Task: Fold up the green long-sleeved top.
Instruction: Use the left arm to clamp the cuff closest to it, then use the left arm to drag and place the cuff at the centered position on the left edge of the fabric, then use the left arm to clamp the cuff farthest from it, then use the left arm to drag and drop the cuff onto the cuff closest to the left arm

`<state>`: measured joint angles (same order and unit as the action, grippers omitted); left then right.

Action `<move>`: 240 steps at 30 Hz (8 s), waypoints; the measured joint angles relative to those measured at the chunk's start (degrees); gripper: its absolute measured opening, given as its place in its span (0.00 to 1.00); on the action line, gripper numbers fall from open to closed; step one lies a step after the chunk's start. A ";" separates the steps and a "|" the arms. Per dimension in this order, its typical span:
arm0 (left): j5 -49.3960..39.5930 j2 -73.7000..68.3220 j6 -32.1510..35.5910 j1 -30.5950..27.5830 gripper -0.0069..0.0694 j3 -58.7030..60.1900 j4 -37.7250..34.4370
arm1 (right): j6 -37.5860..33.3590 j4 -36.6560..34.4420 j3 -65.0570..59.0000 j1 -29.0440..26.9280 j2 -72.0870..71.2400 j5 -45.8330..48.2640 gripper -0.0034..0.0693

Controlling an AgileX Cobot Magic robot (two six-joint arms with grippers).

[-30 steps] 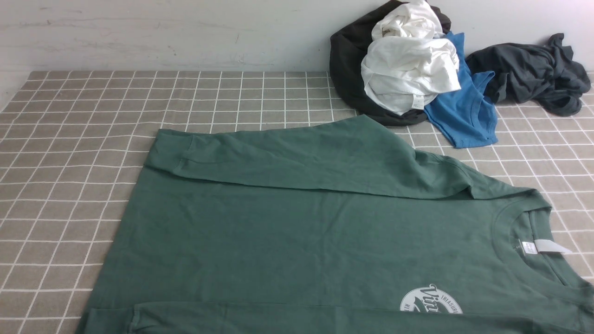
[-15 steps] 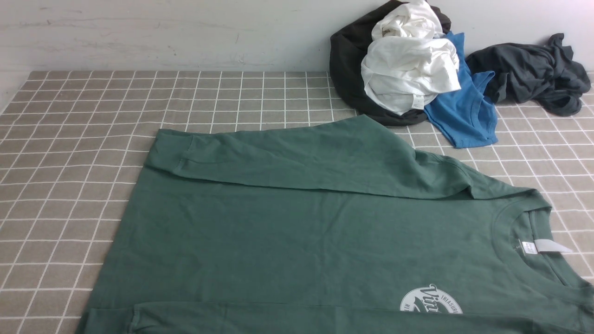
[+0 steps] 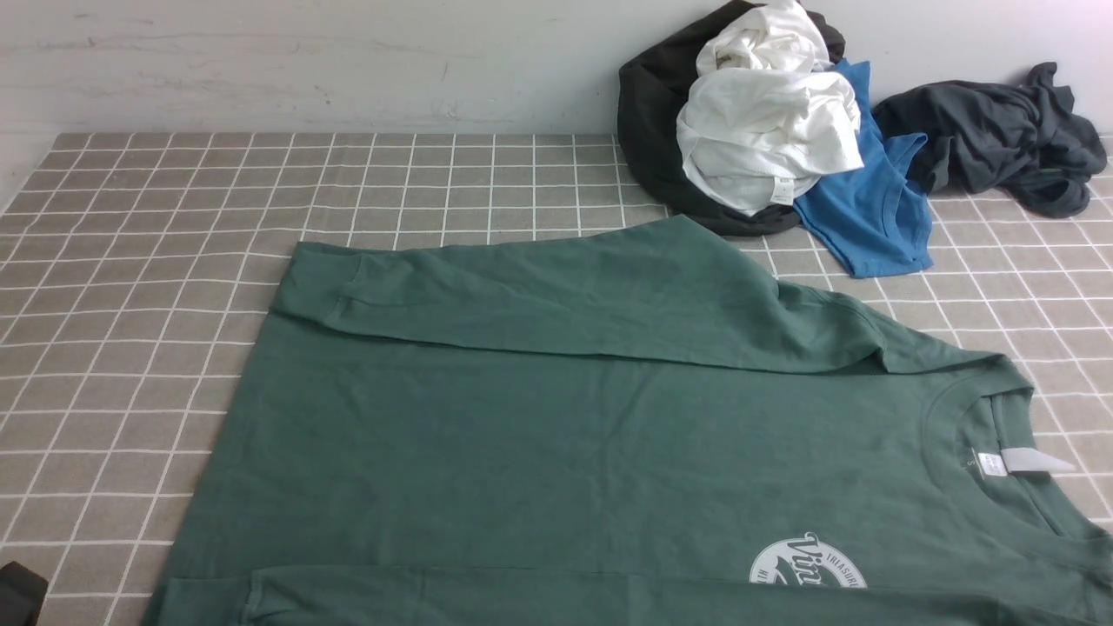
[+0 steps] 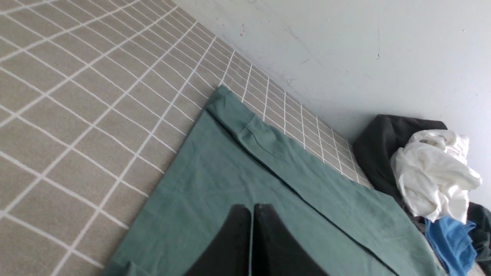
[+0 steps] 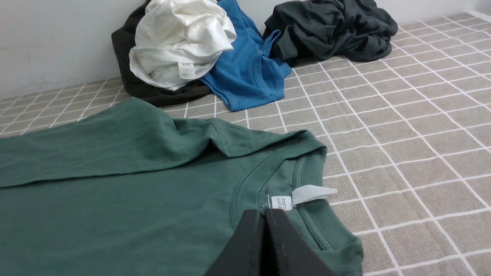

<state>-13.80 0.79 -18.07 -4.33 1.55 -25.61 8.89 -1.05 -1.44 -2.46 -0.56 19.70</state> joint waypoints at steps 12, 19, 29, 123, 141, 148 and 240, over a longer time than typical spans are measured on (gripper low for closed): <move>-0.79 0.00 -0.15 0.00 0.08 0.00 -17.81 | 0.00 -0.93 0.00 0.00 0.00 -0.02 0.03; -0.79 0.00 -0.51 0.00 0.08 0.00 -22.36 | 6.72 -14.66 -0.09 0.00 0.00 -0.26 0.03; -0.62 0.00 -0.43 0.00 0.08 0.00 -23.56 | 14.99 -43.18 -0.09 0.00 0.00 -2.31 0.03; -41.97 -95.89 35.45 20.04 0.12 -74.36 27.27 | -31.12 -14.48 51.98 26.83 58.05 51.62 0.03; -41.56 -114.15 28.08 19.97 0.45 -84.53 36.54 | -29.83 -10.05 51.98 26.83 58.05 49.29 0.03; -42.75 -115.93 20.34 15.53 0.69 -95.91 35.28 | -25.48 -4.98 51.98 26.83 58.98 45.34 0.03; -51.60 -120.80 18.69 12.92 0.11 -105.85 27.05 | -21.39 -0.87 52.21 26.83 64.16 44.16 0.03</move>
<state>-65.40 -120.00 0.61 8.60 -104.30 1.44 -12.50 -1.92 50.77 24.37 63.60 63.86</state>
